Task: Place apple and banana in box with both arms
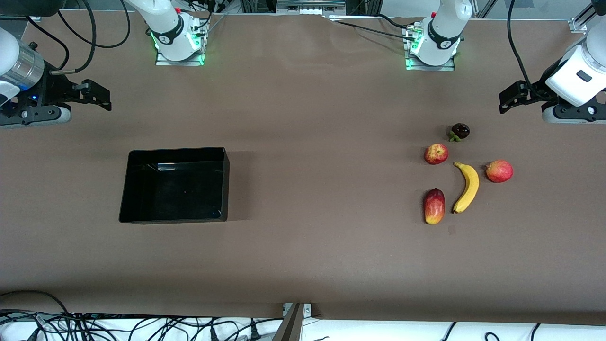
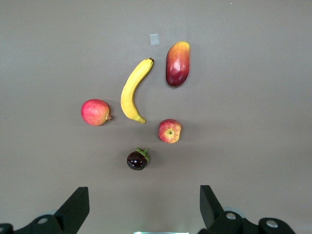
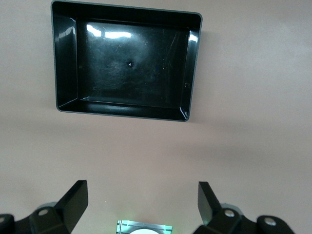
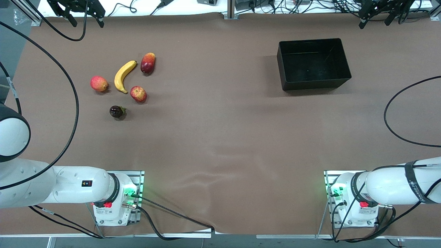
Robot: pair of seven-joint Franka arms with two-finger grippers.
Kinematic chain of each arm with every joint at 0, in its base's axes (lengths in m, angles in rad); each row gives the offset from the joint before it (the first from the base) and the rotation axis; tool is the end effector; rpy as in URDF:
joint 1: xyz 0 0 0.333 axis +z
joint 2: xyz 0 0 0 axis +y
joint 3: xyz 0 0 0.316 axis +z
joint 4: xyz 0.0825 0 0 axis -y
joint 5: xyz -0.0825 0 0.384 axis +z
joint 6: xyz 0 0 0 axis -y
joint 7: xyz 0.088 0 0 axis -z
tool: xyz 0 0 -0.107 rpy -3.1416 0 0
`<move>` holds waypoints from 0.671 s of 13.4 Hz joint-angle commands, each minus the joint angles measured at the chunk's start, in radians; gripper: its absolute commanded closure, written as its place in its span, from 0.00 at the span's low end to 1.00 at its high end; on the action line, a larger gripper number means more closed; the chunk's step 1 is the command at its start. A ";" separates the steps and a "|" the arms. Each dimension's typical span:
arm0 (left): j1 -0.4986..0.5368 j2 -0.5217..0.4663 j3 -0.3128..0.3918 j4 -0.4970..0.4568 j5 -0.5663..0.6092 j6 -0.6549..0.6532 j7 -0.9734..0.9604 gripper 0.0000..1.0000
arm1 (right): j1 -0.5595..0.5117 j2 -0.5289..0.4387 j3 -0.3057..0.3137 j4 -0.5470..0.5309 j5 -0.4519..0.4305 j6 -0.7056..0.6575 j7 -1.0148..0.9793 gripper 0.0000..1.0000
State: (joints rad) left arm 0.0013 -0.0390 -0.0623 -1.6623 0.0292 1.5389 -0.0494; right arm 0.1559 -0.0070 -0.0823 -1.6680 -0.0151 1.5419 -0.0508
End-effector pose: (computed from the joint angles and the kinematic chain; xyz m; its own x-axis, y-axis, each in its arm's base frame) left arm 0.5358 -0.0301 0.6002 0.9965 -0.0102 -0.0827 -0.0132 -0.9993 -0.0357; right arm 0.5435 0.0383 0.5804 0.9852 0.1232 -0.1194 0.1251 -0.9921 0.0084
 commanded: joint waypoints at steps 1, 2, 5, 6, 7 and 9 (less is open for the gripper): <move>-0.004 0.019 0.006 0.038 -0.008 -0.028 0.003 0.00 | -0.016 0.019 0.006 0.007 -0.014 0.010 -0.007 0.00; -0.003 0.022 0.006 0.036 -0.009 -0.031 0.002 0.00 | -0.018 0.039 0.003 0.001 -0.017 0.027 -0.007 0.00; -0.003 0.053 0.007 0.036 -0.018 -0.061 0.002 0.00 | -0.018 0.152 -0.043 -0.030 -0.019 0.134 -0.008 0.00; -0.003 0.056 0.007 0.036 -0.020 -0.068 0.002 0.00 | -0.019 0.191 -0.059 -0.053 -0.019 0.192 -0.007 0.00; -0.004 0.057 0.006 0.036 -0.020 -0.068 0.002 0.00 | -0.021 0.226 -0.079 -0.079 -0.019 0.255 -0.009 0.00; -0.003 0.057 0.006 0.038 -0.018 -0.066 0.006 0.00 | -0.022 0.298 -0.106 -0.136 -0.010 0.381 -0.007 0.00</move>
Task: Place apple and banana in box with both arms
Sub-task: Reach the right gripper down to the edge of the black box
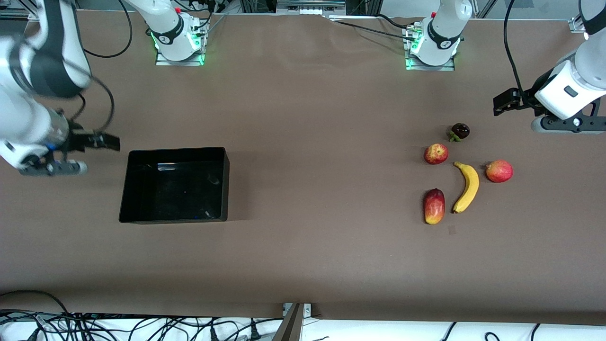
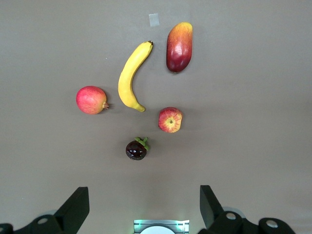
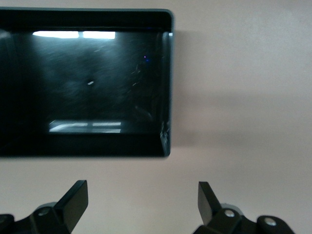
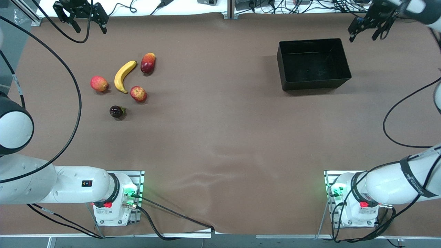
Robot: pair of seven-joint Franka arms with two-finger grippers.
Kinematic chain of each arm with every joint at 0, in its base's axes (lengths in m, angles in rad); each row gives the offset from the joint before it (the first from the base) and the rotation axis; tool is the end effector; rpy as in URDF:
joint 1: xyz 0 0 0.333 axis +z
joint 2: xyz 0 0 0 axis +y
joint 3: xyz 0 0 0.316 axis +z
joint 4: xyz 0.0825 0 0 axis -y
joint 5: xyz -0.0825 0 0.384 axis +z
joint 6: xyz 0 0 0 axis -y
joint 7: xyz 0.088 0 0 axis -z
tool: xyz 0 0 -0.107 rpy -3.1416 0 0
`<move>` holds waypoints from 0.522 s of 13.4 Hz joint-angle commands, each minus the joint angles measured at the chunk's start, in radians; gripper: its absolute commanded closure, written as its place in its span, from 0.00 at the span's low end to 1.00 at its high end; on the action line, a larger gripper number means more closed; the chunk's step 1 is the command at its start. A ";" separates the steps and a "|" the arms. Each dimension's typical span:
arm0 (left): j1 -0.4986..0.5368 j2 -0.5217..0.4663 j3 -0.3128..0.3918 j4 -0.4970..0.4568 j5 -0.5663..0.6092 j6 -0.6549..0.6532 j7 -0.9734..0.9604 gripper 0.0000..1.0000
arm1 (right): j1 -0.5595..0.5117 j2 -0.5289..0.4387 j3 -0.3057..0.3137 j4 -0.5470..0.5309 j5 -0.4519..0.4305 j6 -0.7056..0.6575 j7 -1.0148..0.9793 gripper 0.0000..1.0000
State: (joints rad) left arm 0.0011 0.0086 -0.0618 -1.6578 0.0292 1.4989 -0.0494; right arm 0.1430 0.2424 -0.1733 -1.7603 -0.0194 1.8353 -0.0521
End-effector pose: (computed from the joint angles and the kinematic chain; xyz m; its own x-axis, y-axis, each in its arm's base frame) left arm 0.5435 -0.0296 0.5736 0.9862 -0.0085 -0.1651 -0.0147 -0.9992 -0.0367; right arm 0.6077 -0.0135 0.4161 0.9858 0.0253 -0.1661 0.0342 -0.9981 0.0504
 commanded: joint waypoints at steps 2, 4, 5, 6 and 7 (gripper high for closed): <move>-0.001 0.019 0.008 0.033 -0.018 -0.028 0.006 0.00 | -0.014 0.089 -0.023 -0.106 0.006 0.207 -0.005 0.00; -0.001 0.019 0.007 0.033 -0.015 -0.028 0.006 0.00 | -0.014 0.118 -0.022 -0.148 0.010 0.290 -0.003 0.00; -0.003 0.019 0.007 0.033 -0.015 -0.028 0.006 0.00 | -0.014 0.144 -0.022 -0.156 0.015 0.344 -0.003 0.00; -0.003 0.019 0.007 0.033 -0.015 -0.028 0.008 0.00 | -0.014 0.173 -0.023 -0.157 0.036 0.379 -0.003 0.00; -0.001 0.019 0.007 0.033 -0.015 -0.029 0.008 0.00 | -0.014 0.196 -0.023 -0.157 0.058 0.396 -0.002 0.01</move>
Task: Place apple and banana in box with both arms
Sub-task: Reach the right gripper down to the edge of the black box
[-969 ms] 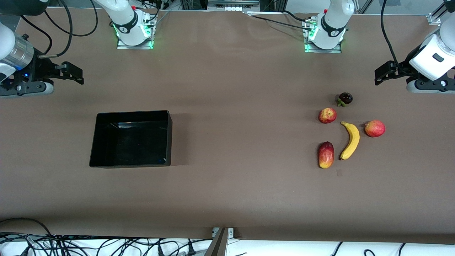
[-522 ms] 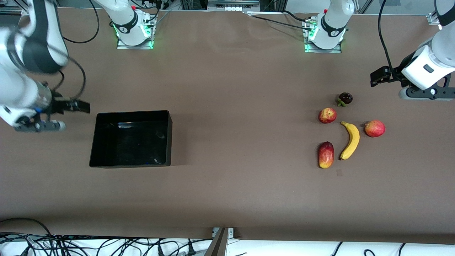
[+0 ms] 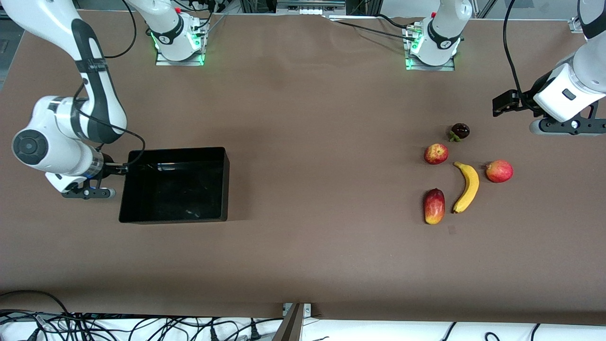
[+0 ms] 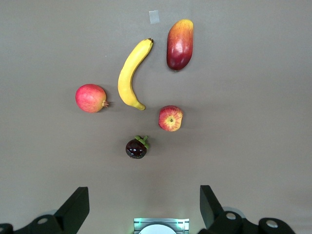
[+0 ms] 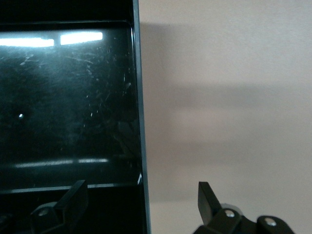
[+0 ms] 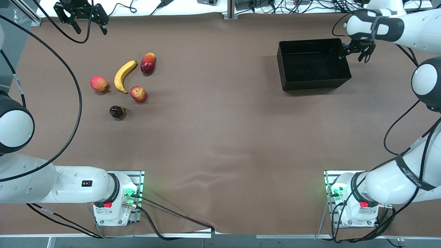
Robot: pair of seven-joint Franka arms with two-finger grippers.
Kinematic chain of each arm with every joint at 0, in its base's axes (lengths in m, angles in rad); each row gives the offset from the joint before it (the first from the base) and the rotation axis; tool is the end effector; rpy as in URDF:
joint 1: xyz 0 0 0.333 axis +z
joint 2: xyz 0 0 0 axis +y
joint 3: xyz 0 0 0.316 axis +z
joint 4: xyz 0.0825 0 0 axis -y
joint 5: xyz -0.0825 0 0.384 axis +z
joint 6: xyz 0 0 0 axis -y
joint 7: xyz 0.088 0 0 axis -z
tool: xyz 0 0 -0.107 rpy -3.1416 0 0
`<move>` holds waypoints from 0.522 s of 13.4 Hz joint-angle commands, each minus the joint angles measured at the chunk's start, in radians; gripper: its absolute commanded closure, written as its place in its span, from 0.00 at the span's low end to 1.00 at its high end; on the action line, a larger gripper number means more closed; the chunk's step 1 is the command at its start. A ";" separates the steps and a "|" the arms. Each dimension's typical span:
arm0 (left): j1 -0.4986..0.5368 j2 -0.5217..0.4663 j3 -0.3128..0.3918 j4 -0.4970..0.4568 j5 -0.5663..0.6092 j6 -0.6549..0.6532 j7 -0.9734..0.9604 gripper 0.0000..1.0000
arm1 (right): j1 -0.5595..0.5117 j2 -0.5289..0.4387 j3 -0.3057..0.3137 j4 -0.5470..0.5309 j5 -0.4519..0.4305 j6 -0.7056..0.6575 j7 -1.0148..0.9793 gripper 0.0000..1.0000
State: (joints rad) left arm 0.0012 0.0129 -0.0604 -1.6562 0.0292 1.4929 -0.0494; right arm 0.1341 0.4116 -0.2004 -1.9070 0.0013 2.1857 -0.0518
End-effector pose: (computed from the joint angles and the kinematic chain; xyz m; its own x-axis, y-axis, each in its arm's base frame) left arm 0.5439 -0.0287 0.5716 0.9848 -0.0068 -0.1736 -0.0134 -0.9992 -0.0369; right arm 0.6122 -0.0351 0.2759 0.9917 -0.0086 -0.1287 0.0007 -0.9974 0.0721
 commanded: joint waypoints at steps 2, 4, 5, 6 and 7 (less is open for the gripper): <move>-0.003 0.015 0.005 0.032 -0.014 -0.026 0.008 0.00 | -0.005 0.058 0.006 -0.009 0.062 0.060 -0.003 0.35; -0.003 0.015 0.005 0.032 -0.014 -0.028 0.008 0.00 | -0.005 0.064 0.006 -0.009 0.066 0.059 -0.002 0.85; -0.003 0.015 0.005 0.032 -0.014 -0.028 0.008 0.00 | -0.008 0.064 0.006 -0.003 0.080 0.056 -0.005 1.00; -0.003 0.015 0.005 0.032 -0.014 -0.028 0.008 0.00 | -0.007 0.064 0.007 0.003 0.089 0.051 -0.003 1.00; -0.003 0.015 0.005 0.032 -0.014 -0.028 0.008 0.00 | -0.002 0.062 0.012 0.016 0.095 0.046 0.001 1.00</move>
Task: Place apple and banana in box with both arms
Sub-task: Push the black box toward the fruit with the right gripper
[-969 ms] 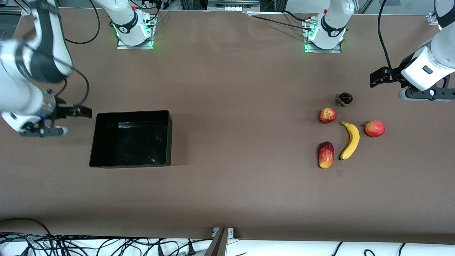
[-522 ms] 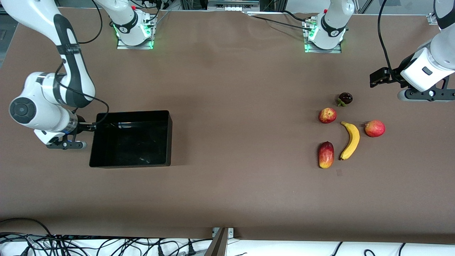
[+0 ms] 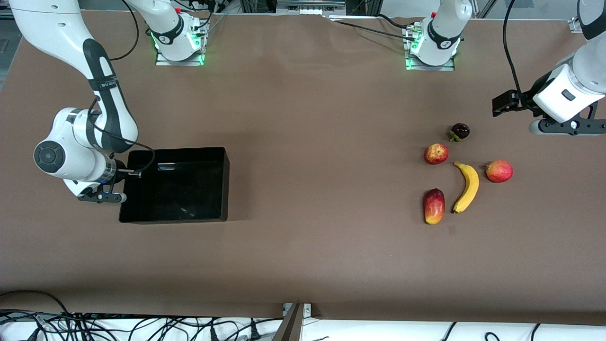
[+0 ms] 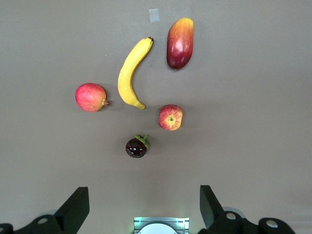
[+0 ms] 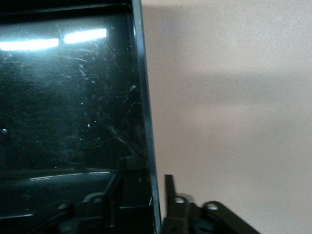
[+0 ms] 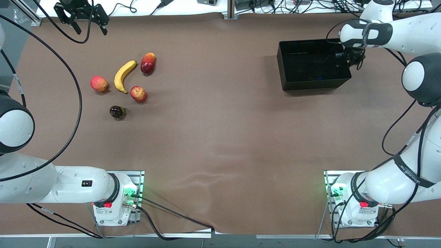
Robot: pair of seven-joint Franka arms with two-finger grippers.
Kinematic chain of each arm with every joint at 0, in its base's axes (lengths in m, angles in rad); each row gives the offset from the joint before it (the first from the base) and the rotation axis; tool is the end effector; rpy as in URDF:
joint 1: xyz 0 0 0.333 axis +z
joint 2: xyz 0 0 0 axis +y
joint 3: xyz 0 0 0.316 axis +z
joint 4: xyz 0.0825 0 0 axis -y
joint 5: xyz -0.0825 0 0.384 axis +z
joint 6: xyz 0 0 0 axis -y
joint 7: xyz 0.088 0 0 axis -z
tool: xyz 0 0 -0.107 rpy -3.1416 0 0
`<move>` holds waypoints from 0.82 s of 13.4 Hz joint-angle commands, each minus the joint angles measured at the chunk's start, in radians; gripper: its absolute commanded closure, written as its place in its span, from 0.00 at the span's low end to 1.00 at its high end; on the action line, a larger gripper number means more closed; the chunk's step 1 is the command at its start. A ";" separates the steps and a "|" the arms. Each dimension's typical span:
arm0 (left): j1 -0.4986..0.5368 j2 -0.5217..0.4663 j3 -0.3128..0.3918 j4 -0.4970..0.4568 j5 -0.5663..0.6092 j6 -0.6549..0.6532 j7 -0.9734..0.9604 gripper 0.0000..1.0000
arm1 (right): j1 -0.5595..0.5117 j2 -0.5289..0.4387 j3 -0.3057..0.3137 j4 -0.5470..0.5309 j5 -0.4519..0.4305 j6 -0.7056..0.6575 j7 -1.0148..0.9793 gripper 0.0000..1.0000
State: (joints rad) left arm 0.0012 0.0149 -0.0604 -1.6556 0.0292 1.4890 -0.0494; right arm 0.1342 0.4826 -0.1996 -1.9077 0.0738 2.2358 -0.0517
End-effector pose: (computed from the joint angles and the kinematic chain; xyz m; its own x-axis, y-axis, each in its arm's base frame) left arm 0.5440 -0.0287 0.5705 0.9839 -0.0066 -0.1788 -0.0135 -0.9992 -0.0370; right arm 0.6126 -0.0332 0.2363 0.9883 -0.0498 -0.1441 -0.0454 -0.9984 0.0338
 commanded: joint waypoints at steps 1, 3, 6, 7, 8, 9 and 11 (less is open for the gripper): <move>-0.003 0.013 0.005 0.031 -0.015 -0.024 0.008 0.00 | -0.001 -0.012 0.012 0.025 0.033 -0.013 -0.002 1.00; -0.006 0.014 0.004 0.034 -0.017 -0.023 0.008 0.00 | 0.007 -0.015 0.032 0.085 0.044 -0.066 -0.007 1.00; -0.006 0.023 0.004 0.051 -0.017 -0.024 0.008 0.00 | 0.010 -0.015 0.101 0.214 0.049 -0.214 0.012 1.00; -0.009 0.023 0.004 0.051 -0.017 -0.024 0.006 0.00 | 0.011 -0.015 0.129 0.242 0.050 -0.241 0.027 1.00; -0.007 0.023 0.004 0.051 -0.018 -0.024 0.008 0.00 | 0.015 -0.018 0.159 0.259 0.050 -0.261 0.042 1.00; -0.006 0.023 0.004 0.051 -0.018 -0.024 0.008 0.00 | 0.021 -0.018 0.192 0.275 0.050 -0.274 0.076 1.00; -0.010 0.025 0.004 0.053 -0.018 -0.024 0.008 0.00 | 0.057 -0.018 0.255 0.285 0.050 -0.278 0.198 1.00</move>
State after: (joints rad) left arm -0.0025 0.0219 -0.0607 -1.6398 0.0292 1.4888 -0.0494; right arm 0.1660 0.4769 0.0054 -1.6419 0.1104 1.9847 0.0592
